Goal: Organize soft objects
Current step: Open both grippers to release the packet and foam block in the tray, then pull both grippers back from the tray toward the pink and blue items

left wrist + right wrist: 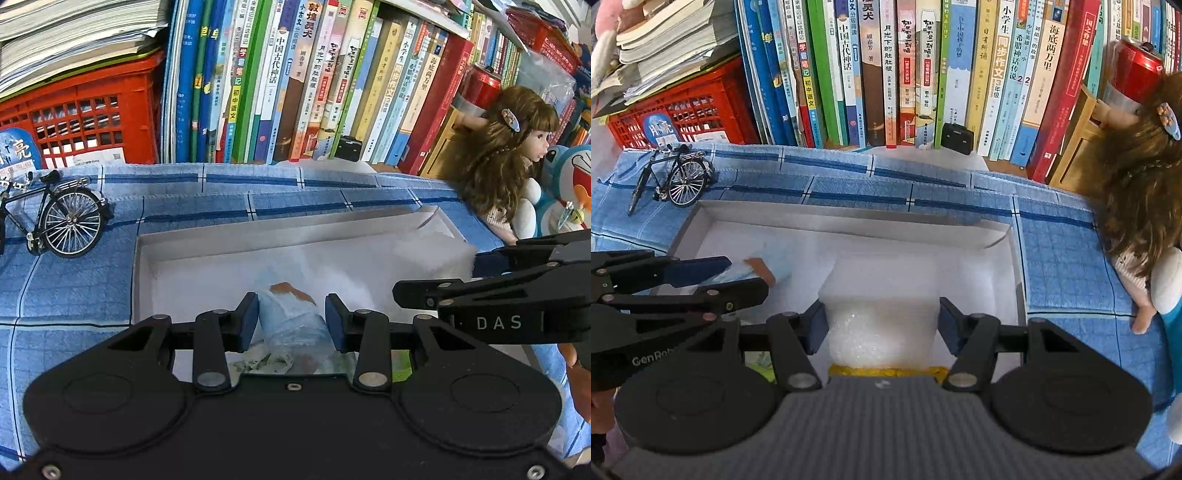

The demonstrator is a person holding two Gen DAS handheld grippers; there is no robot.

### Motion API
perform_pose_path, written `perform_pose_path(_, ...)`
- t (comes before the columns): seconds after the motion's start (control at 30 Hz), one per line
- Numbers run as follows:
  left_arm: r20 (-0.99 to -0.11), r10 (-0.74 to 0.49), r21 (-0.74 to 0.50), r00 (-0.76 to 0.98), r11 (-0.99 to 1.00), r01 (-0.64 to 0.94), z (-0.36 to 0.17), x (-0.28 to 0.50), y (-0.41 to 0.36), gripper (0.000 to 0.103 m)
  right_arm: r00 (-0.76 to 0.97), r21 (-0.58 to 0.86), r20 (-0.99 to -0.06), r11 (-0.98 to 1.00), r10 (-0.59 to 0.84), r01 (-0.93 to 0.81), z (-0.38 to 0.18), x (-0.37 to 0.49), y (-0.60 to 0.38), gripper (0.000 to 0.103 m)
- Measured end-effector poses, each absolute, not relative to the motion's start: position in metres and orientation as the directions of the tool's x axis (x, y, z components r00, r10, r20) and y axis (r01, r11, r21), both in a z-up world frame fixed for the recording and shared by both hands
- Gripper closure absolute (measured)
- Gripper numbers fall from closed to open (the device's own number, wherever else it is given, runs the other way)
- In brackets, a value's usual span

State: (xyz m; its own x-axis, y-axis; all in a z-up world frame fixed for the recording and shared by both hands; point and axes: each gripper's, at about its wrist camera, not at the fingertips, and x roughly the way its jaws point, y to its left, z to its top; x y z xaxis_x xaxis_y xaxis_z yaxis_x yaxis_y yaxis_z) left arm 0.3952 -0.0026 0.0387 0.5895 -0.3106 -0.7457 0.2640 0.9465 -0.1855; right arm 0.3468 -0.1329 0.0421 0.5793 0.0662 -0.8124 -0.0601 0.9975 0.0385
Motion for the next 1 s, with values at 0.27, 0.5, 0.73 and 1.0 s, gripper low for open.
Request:
perform_pose_path(0.27,-0.743,-0.281,-0.162,0.607,0.956,0.245,0.046,0.388,0.001,0.050,0.586,0.054,-0.807,0.997,0.078,-0.059,0.048,0.344,-0.133,0.023)
perform_pose_path(0.5,-0.724,-0.257,-0.140,0.640,0.963,0.228,0.066,0.366,0.005,0.035,0.615,0.055,-0.785,0.997,0.075,-0.052,0.068,0.325,-0.133,0.022)
perform_pose_path(0.73,-0.684,-0.249,-0.129,0.686,0.966,0.222,0.100,0.330,0.007,0.023,0.667,0.058,-0.741,0.997,0.081,-0.057,0.101,0.290,-0.138,0.020)
perform_pose_path(1.0,-0.645,-0.237,-0.101,0.727,0.969,0.227,0.127,0.273,0.013,0.021,0.727,0.043,-0.680,0.995,0.096,-0.091,0.127,0.232,-0.131,0.019)
